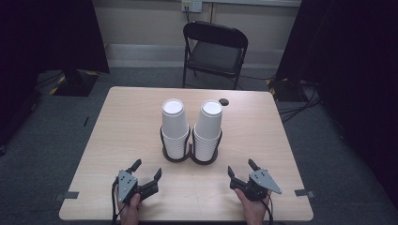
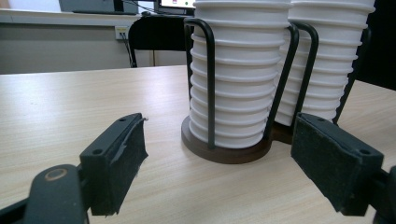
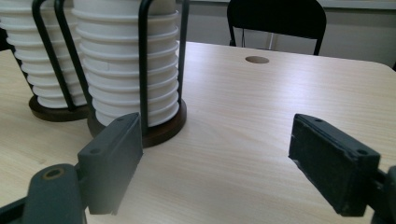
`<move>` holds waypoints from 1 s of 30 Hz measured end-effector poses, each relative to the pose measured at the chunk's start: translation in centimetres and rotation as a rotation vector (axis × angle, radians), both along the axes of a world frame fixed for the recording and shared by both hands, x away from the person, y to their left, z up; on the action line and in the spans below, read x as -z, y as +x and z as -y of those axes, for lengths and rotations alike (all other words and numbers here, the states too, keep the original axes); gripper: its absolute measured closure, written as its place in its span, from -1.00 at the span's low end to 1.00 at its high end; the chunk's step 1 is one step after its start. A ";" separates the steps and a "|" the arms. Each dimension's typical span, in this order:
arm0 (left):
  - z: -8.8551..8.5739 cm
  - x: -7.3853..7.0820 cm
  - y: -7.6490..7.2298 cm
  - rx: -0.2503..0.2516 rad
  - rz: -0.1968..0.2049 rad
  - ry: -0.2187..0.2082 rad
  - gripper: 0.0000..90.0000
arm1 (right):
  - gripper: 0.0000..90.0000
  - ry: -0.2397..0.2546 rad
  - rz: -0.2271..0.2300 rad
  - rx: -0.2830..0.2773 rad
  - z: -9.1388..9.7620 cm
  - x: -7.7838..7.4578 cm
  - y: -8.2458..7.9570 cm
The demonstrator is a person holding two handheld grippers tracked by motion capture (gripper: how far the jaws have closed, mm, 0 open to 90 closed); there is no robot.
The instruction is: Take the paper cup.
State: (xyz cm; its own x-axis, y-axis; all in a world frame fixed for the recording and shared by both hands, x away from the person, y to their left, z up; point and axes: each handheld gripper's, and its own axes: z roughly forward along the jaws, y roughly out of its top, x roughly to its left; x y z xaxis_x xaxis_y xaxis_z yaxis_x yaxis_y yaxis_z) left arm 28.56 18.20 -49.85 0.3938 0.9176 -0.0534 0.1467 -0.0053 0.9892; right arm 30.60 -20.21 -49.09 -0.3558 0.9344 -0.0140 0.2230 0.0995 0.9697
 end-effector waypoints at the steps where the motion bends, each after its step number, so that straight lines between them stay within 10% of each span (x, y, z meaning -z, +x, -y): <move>1: 0.0 0.0 0.0 0.001 0.000 -0.001 -0.61 | -0.62 0.008 0.000 -0.003 -0.1 -0.1 0.0; 30: 0.0 0.0 0.0 0.006 0.005 0.003 -0.61 | -0.62 0.135 0.044 -0.144 -2.3 -4.3 1.9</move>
